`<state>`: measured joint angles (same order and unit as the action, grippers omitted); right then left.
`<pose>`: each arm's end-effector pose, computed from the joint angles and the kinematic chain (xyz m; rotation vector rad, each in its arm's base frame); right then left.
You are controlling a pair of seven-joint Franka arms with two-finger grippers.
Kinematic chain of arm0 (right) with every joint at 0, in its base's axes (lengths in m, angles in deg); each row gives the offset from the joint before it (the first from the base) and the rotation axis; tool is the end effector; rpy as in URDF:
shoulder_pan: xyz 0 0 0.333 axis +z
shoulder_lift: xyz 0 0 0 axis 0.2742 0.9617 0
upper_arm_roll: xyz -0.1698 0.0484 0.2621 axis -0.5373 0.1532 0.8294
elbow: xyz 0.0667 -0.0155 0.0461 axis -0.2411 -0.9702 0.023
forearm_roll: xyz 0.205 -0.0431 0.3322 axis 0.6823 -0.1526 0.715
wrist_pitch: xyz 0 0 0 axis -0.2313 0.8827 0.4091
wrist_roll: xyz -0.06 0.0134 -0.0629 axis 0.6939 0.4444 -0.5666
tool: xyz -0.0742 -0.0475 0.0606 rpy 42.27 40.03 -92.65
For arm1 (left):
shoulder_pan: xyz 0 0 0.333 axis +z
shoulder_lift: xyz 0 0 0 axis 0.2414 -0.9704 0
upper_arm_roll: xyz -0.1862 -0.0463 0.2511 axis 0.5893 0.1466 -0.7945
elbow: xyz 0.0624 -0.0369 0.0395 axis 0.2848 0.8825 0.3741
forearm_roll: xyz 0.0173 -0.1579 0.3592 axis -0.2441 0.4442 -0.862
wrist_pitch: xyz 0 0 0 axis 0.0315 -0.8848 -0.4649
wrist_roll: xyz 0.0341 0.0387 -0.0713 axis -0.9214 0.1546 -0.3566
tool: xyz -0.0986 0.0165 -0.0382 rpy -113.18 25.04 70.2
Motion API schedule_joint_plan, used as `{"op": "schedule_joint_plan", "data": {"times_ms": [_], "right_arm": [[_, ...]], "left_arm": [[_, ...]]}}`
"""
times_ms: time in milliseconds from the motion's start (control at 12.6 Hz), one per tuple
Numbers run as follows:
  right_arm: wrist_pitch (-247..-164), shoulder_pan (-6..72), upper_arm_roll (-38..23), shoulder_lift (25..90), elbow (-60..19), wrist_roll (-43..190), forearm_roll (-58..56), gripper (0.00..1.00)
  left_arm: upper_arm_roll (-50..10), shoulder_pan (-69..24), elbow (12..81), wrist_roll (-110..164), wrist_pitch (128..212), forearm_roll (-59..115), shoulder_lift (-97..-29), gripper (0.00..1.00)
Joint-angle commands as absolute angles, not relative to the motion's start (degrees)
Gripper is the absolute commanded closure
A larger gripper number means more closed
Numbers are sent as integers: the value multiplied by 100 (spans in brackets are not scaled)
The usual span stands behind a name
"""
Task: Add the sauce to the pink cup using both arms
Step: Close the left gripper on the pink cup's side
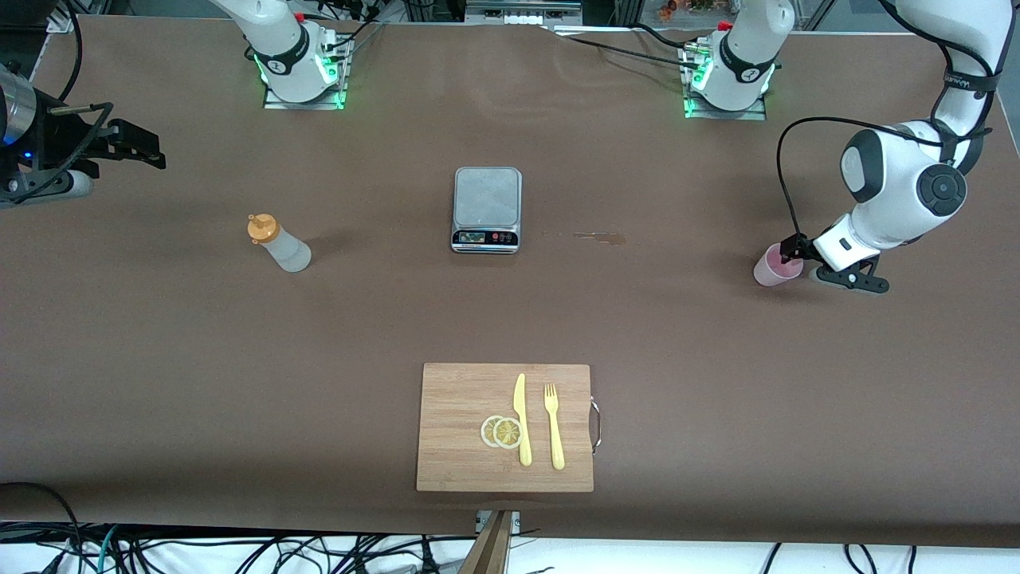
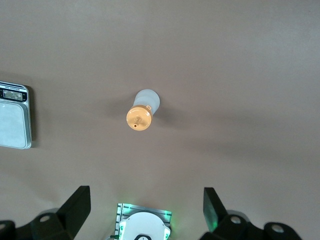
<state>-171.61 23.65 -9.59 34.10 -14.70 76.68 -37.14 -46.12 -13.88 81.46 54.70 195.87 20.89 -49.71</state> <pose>0.5360 0.0059 0.5880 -3.0941 -0.2370 0.3103 0.5048 0.0739 0.2383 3.1177 -0.3235 -0.0970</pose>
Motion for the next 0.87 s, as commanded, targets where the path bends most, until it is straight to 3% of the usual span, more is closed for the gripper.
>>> {"op": "schedule_joint_plan", "data": {"times_ms": [0,158,475,634,792], "right_arm": [[-17057,2365,-983,3423,-1382,7777,-3647,0],[-17057,2365,-983,3423,-1382,7777,-3647,0],[-17057,2365,-983,3432,-1391,7777,-3647,0],[-17057,2356,-983,3432,-1391,7777,-3647,0],[-17066,2356,-992,3432,-1391,7777,-3647,0]], "left_arm": [[-4621,-1397,8240,5519,19772,1929,-4996,11],[-4621,-1423,8240,5519,19772,1929,-4996,29],[-4612,-1432,8205,5519,19755,1964,-4987,79],[-4612,-1441,8187,5458,19702,2008,-4979,100],[-4603,-1450,8143,5422,19684,2017,-4952,100]]}}
